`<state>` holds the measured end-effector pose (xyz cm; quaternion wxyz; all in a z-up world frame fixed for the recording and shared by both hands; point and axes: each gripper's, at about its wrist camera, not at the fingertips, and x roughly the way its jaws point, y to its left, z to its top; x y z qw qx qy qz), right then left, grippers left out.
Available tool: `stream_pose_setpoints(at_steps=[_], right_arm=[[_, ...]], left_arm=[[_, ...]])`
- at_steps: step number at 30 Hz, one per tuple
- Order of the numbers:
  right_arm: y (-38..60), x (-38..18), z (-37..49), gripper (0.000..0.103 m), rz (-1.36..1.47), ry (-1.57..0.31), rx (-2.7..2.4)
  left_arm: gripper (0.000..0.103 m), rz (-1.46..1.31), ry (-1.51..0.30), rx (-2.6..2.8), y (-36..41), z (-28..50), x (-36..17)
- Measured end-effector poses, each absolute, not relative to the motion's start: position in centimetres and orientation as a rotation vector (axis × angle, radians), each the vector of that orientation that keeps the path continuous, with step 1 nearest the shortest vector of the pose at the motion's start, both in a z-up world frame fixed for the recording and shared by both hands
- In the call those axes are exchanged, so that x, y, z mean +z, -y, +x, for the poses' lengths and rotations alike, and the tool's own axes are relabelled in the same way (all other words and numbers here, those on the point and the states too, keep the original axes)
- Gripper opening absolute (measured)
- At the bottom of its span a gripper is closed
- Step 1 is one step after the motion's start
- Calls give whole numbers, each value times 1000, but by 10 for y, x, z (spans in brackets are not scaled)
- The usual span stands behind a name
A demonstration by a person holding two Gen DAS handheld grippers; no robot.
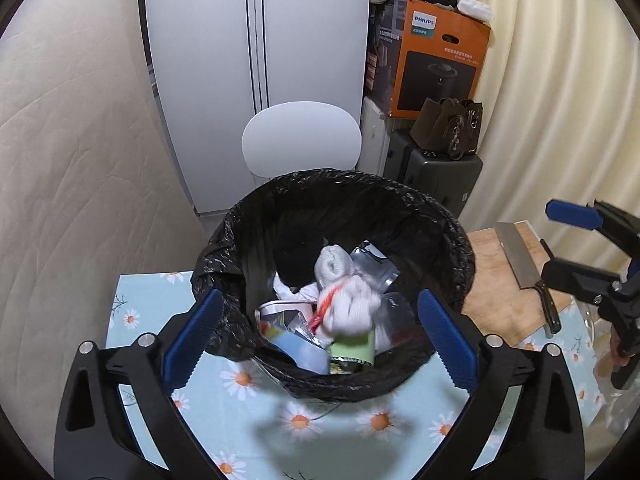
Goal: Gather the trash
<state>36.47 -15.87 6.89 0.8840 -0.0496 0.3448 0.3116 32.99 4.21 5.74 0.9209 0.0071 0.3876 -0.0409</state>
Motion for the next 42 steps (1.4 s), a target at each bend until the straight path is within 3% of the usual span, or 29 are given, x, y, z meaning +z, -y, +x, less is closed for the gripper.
stream_pose_setpoints(at_steps=[42], right_arm=[[246, 47, 186, 93, -143, -746, 652]], left_arm=[[97, -5, -797, 58, 4, 123, 44]])
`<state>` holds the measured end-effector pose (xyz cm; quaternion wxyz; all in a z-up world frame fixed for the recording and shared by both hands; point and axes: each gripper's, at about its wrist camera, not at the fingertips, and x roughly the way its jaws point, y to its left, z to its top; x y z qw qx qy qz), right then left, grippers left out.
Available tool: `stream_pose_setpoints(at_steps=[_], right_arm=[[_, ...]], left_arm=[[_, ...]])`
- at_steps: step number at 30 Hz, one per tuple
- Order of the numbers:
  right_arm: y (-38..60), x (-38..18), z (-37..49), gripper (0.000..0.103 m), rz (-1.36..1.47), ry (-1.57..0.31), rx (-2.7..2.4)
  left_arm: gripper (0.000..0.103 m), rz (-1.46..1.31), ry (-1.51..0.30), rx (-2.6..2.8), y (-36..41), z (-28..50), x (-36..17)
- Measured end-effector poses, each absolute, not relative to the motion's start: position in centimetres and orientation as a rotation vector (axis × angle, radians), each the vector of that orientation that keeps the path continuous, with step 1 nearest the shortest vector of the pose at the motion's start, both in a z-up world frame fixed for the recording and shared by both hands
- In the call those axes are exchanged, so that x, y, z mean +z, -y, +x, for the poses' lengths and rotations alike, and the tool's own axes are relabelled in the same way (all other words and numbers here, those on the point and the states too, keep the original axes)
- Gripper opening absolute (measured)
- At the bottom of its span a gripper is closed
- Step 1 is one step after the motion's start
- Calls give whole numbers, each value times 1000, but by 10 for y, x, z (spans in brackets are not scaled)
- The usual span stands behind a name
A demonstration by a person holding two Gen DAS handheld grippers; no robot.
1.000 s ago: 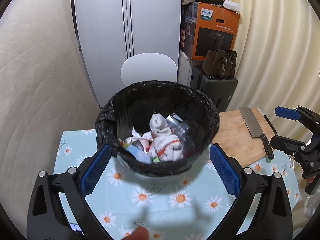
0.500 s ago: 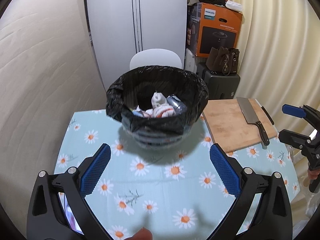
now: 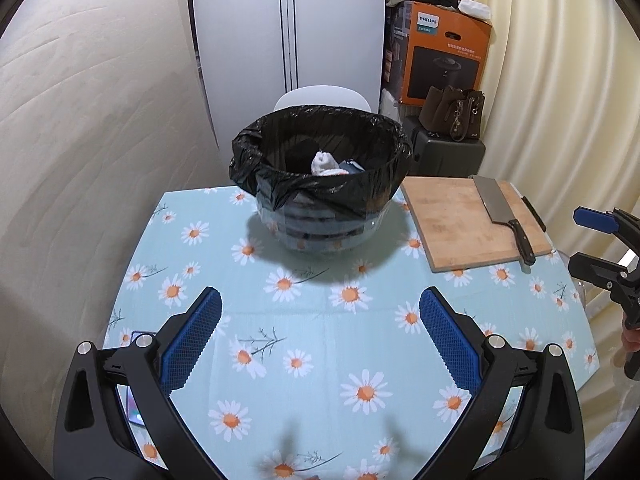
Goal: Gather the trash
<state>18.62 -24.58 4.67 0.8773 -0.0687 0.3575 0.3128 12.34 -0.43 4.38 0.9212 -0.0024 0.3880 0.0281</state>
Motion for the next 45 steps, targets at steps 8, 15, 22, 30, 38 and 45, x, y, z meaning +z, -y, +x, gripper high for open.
stream_pose_setpoints(at_steps=[8, 15, 22, 30, 38, 45], right_arm=[[242, 48, 179, 94, -163, -727, 652], [242, 51, 177, 94, -157, -708, 639], [244, 51, 180, 94, -159, -706, 631], [244, 46, 185, 94, -149, -715, 623], [243, 43, 190, 94, -151, -724, 601], [244, 44, 190, 94, -138, -715, 602]], left_arm=[[97, -22, -804, 79, -3, 113, 41], [97, -35, -780, 97, -11, 113, 43], [97, -28, -777, 101, -11, 116, 42], [97, -36, -770, 73, -11, 121, 39], [97, -15, -764, 70, -9, 124, 38], [97, -24, -767, 73, -13, 126, 37]])
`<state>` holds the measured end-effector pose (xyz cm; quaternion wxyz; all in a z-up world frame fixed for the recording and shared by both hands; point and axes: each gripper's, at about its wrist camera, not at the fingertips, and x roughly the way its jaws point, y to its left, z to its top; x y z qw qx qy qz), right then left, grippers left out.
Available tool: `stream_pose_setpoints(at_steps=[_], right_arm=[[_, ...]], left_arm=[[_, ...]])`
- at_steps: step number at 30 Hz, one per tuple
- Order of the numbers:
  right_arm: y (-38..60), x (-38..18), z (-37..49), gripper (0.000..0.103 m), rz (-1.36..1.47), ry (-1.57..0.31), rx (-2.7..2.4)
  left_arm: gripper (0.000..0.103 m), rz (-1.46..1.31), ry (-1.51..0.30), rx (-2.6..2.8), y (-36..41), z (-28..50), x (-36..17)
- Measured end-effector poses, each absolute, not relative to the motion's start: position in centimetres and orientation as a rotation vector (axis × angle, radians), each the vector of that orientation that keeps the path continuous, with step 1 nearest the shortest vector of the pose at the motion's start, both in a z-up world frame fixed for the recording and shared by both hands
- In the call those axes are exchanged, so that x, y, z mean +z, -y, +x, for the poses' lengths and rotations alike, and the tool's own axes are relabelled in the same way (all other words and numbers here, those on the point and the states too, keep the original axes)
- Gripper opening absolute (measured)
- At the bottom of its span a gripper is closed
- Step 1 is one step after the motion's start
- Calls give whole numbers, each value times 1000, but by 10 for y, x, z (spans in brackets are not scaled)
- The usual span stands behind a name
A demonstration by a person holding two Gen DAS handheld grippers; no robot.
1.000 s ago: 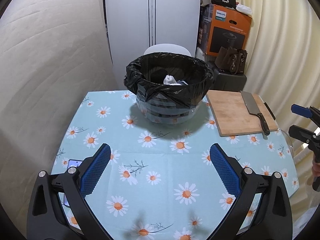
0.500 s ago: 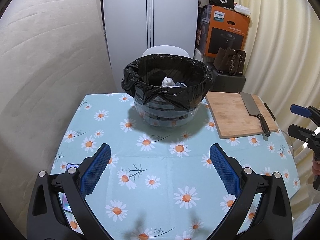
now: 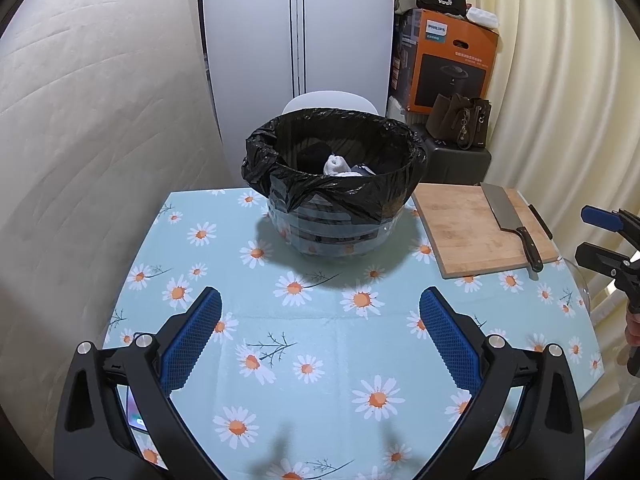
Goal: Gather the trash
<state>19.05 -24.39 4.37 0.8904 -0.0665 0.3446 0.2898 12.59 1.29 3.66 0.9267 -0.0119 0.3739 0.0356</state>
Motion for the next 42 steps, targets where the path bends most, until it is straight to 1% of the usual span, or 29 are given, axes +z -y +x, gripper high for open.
stream_pose_setpoints(at_steps=[25, 42], right_arm=[[240, 37, 185, 94, -161, -722, 610], [242, 36, 187, 94, -128, -724, 595]], left_arm=[[97, -11, -749, 72, -10, 119, 35], [97, -21, -749, 72, -14, 115, 33]])
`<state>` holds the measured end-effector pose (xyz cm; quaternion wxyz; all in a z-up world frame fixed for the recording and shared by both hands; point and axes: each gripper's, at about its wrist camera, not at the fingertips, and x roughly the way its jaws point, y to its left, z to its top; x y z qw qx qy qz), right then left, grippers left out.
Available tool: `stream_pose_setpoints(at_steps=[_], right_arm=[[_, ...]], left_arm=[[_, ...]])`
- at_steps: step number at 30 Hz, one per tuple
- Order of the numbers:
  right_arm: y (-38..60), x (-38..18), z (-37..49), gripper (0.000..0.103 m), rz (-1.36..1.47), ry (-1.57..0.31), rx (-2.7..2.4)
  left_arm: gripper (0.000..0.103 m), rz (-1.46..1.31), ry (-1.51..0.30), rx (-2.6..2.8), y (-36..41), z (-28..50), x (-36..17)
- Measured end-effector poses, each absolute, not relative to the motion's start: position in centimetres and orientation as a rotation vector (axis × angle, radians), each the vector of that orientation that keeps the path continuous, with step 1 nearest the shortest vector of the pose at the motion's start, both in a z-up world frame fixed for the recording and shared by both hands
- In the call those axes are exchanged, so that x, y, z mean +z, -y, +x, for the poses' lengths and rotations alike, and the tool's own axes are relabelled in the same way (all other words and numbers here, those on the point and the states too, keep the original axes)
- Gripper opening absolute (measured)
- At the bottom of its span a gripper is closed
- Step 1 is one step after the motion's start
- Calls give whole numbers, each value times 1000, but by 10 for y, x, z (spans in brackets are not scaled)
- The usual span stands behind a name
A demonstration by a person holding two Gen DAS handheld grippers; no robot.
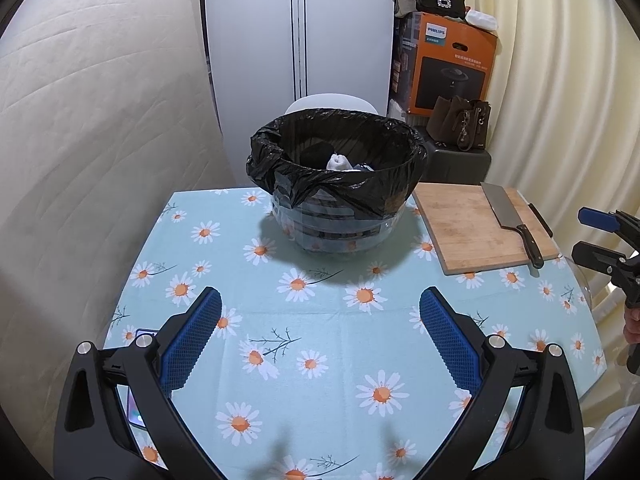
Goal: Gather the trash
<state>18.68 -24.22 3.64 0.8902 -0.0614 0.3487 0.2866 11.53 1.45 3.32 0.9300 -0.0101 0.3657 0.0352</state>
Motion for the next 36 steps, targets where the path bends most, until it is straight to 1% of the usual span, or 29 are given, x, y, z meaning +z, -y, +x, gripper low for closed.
stream_pose_setpoints(at_steps=[36], right_arm=[[226, 44, 189, 95, -162, -703, 645]], left_arm=[[97, -8, -753, 80, -15, 124, 41]])
